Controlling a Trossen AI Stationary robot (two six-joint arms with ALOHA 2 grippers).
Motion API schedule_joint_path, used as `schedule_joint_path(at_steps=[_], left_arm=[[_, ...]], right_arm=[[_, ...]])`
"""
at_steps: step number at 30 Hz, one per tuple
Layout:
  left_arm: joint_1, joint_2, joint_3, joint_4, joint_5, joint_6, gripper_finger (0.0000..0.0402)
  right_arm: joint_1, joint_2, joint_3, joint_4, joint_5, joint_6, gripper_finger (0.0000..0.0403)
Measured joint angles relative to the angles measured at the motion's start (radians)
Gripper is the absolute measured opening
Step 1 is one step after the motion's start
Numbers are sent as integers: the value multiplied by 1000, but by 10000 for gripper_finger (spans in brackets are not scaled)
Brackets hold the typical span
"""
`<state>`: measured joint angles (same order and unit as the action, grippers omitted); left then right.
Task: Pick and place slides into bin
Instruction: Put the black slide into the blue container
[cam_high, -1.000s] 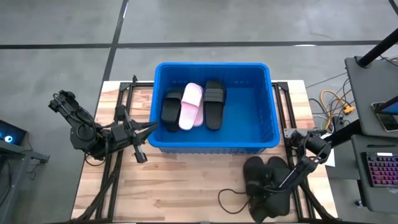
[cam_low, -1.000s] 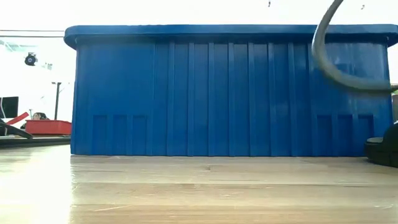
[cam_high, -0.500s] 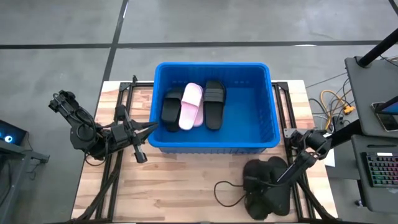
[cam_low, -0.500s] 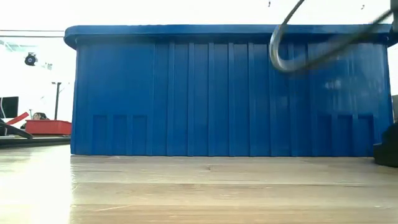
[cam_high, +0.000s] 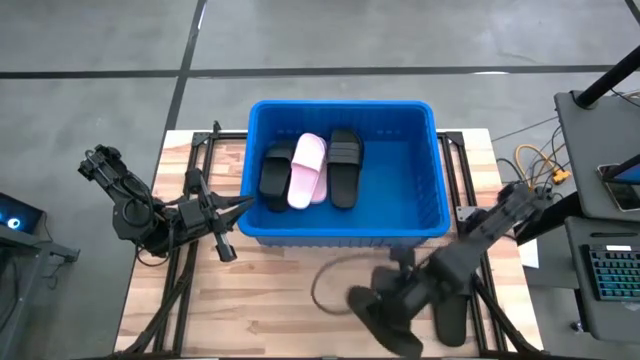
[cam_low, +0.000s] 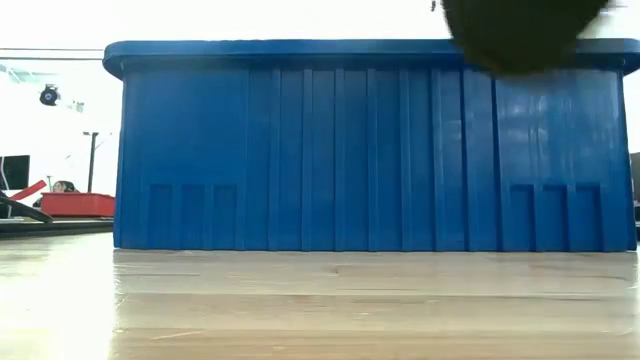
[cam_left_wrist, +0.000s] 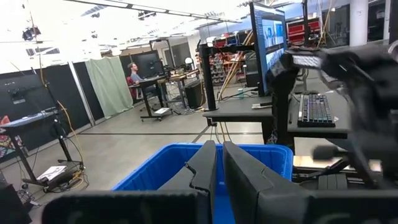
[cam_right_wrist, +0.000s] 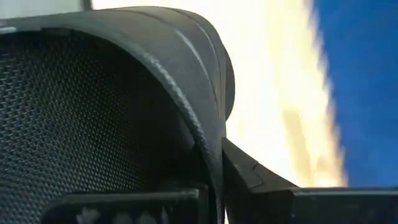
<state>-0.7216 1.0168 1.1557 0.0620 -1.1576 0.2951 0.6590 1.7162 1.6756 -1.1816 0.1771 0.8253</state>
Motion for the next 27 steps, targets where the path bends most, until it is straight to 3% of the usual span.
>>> schedule_joint_path(at_steps=[7,11,19,27], left_arm=[[0,0,0,4,0,-1,15],[0,0,0,7,0,-1,15],[0,0,0,7,0,-2,15],[0,0,0,6,-1,3,15]], right_arm=[[-87,-184,47,77,447,-185,12],[-159,-314,-23,-4,606,-258,12],[-386,-525,-291,-47,636,-341,12],[-643,-576,-549,189,520,-670,13]])
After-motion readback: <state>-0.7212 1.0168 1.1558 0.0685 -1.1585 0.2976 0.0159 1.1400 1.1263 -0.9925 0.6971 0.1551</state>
